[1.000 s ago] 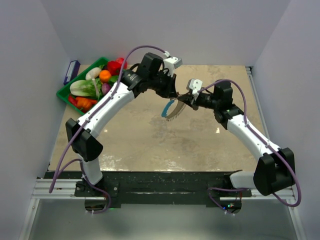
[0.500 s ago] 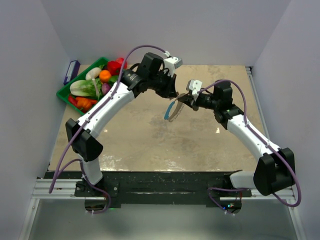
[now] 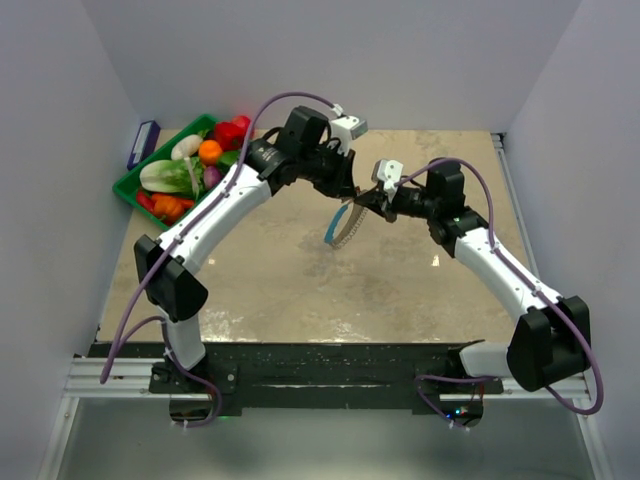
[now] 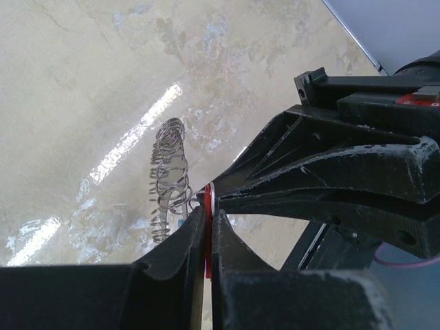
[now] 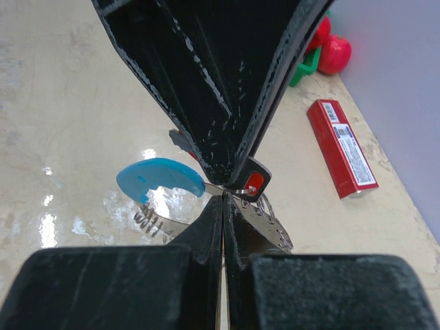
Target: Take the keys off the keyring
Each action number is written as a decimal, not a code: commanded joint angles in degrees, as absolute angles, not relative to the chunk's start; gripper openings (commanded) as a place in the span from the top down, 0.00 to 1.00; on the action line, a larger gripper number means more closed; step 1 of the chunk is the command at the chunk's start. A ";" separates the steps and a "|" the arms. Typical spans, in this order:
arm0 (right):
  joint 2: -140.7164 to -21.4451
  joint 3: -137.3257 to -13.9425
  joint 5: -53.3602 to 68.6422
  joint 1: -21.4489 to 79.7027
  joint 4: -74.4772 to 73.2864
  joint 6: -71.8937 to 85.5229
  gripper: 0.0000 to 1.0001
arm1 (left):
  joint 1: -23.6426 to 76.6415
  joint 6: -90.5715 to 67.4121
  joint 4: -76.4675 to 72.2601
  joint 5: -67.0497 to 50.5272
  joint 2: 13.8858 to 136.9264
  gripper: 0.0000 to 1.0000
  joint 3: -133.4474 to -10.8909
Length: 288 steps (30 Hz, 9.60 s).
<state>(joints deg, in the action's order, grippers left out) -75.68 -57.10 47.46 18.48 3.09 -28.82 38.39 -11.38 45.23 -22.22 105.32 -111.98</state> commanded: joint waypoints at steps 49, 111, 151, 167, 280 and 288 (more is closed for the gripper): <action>-73.48 -58.62 52.91 19.16 8.00 -24.34 1.00 | 33.16 -3.52 45.44 -29.52 101.87 0.69 -115.59; -69.26 -56.34 56.08 -6.76 -17.12 -35.67 0.51 | 40.77 13.26 39.90 -29.89 124.96 0.75 -109.49; -66.18 -53.09 60.56 -12.22 -19.07 -37.71 0.49 | 50.54 32.51 26.11 -20.82 122.97 0.75 -96.61; -66.80 -53.17 61.00 -12.30 -19.34 -37.71 0.49 | 49.04 41.39 24.87 -29.35 123.40 0.75 -96.33; -71.82 -79.02 73.66 -10.11 -61.68 -55.75 0.06 | 39.29 13.10 27.51 -58.09 98.70 1.00 -102.22; -60.05 -67.44 59.17 1.04 -36.85 -35.62 0.13 | 39.20 6.78 22.24 -62.48 99.75 1.00 -100.29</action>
<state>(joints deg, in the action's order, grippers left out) -60.95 -71.18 67.11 -2.81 -51.92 -47.29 39.72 11.51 27.64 -57.56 100.62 -99.29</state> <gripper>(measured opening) 0.872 0.021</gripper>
